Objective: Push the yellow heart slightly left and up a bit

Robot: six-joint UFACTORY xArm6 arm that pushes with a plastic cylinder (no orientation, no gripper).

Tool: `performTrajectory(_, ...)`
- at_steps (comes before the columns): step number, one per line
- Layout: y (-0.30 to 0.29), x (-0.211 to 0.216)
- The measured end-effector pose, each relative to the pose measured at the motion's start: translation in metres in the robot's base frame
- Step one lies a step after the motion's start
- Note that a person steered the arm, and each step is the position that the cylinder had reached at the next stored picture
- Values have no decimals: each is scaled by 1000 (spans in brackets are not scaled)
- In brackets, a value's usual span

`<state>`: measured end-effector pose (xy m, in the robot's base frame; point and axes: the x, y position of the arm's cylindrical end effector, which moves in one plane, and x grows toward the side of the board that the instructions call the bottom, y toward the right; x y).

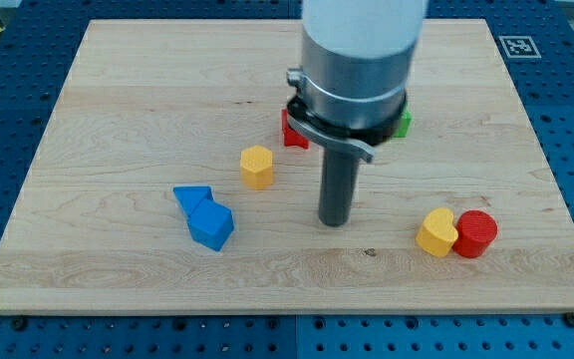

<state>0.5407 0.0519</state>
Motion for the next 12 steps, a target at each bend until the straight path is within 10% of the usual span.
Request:
performTrajectory(4,146,30)
performTrajectory(12,46,35)
